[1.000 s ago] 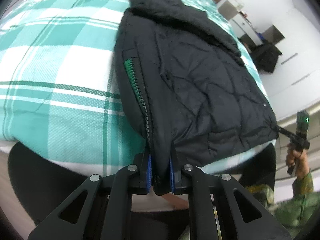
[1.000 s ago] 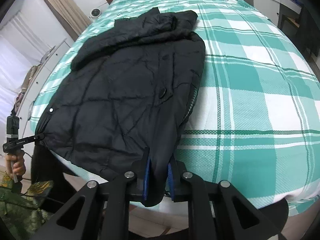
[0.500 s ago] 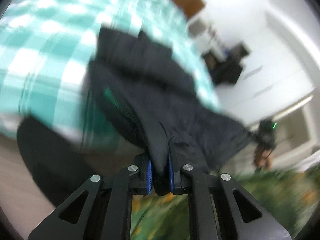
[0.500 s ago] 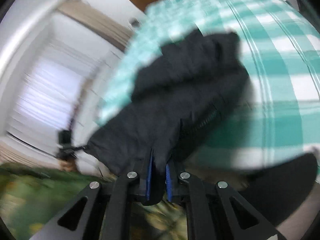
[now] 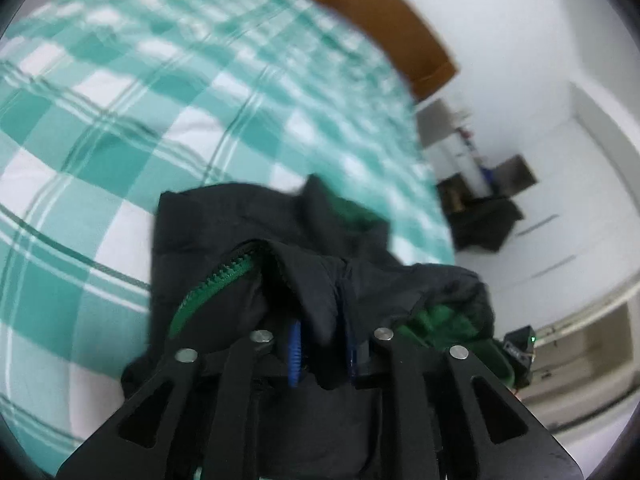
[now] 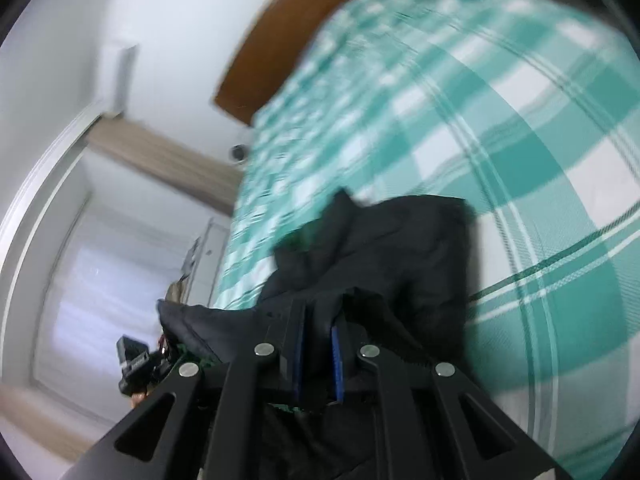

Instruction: Fold large clothes

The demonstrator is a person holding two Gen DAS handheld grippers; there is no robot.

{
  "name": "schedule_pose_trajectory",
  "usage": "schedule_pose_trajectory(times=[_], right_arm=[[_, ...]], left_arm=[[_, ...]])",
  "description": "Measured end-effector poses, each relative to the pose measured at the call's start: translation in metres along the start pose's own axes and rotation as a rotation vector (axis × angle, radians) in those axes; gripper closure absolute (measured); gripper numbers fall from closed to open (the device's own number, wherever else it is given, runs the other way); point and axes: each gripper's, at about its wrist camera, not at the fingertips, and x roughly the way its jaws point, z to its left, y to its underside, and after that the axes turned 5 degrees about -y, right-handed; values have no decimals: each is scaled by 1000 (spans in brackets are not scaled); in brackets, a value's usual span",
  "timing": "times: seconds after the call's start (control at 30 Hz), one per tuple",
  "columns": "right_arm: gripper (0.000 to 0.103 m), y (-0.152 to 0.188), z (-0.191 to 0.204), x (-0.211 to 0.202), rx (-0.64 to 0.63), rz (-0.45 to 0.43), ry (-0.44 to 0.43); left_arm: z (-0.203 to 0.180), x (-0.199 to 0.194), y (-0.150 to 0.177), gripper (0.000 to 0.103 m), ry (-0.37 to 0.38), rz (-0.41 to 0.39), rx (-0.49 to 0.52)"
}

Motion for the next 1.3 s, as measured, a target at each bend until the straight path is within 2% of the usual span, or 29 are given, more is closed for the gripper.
schedule_pose_trajectory(times=[0.03, 0.07, 0.1, 0.13, 0.17, 0.2, 0.23, 0.3, 0.37, 0.4, 0.47, 0.5, 0.57, 0.6, 0.63, 0.67, 0.7, 0.73, 0.77, 0.8, 0.9, 0.97, 1.0, 1.03, 1.1, 1.17, 1.2, 1.23, 1.3], right_arm=[[88, 0, -15, 9, 30, 10, 12], [81, 1, -27, 17, 60, 7, 19], [68, -1, -36, 20, 93, -2, 24], [59, -2, -47, 22, 143, -21, 19], [34, -2, -53, 20, 174, -32, 13], [16, -3, -57, 16, 203, -42, -13], [13, -3, -57, 12, 208, -50, -50], [13, -3, -50, 4, 170, -50, -84], [13, -4, -23, 0, 6, -16, -25], [13, -1, -3, 4, -127, 24, 47], [13, 9, 25, 22, -322, 103, 158], [13, 16, 36, 35, -409, 150, 208], [13, 27, 46, 65, -510, 224, 293], [13, 31, 46, 84, -541, 263, 355], [13, 33, 43, 93, -555, 278, 382], [17, 36, 43, 104, -575, 282, 413], [47, 38, 45, 107, -589, 275, 441], [66, 41, 52, 103, -609, 251, 488], [83, 43, 58, 97, -622, 227, 506], [89, 45, 67, 89, -641, 205, 513], [91, 42, 102, 61, -726, 102, 513], [91, 22, 115, 55, -734, 12, 508], [91, 13, 117, 54, -722, -26, 507], [91, -2, 115, 58, -688, -78, 514], [91, -23, 99, 77, -620, -110, 521], [91, -32, 75, 101, -581, -104, 563], [91, -34, 61, 115, -557, -89, 592], [91, -34, 39, 135, -507, -64, 626], [83, -29, 10, 154, -474, -61, 659]], left_arm=[[8, 10, 0, 74, -12, 32, -25], [13, 14, 2, 65, -19, 57, -44], [19, 20, 3, 51, -32, 86, -61], [20, 20, 2, 45, -25, 96, -62], [20, 16, 5, 34, 0, 104, -49], [20, 10, 6, 23, 18, 106, -38], [17, 2, 5, 18, 45, 103, -17], [14, -19, 2, 7, 84, 74, 39], [12, -35, 5, 3, 70, 46, 109], [11, -35, 4, 3, 30, 38, 163], [14, -19, 8, 3, -101, 61, 268], [16, -11, 8, 3, -127, 77, 288], [21, 21, 12, 4, -202, 134, 337], [22, 34, 17, 11, -241, 152, 361], [22, 43, 21, 24, -260, 160, 375], [22, 51, 25, 50, -266, 183, 375], [22, 49, 29, 69, -275, 174, 358], [21, 44, 31, 78, -272, 156, 349], [19, 35, 31, 90, -257, 136, 347], [14, 17, 31, 92, -217, 98, 339], [0, -22, 20, 92, -149, -19, 306], [-5, -31, 8, 92, -122, -95, 266], [-8, -30, 2, 92, -132, -142, 249], [-10, -22, -5, 92, -167, -188, 234], [-9, 4, -15, 91, -239, -238, 220], [-2, 41, -23, 89, -305, -243, 186], [8, 67, -26, 88, -359, -220, 156], [16, 81, -26, 85, -382, -205, 133], [32, 100, -24, 68, -387, -197, 109]])
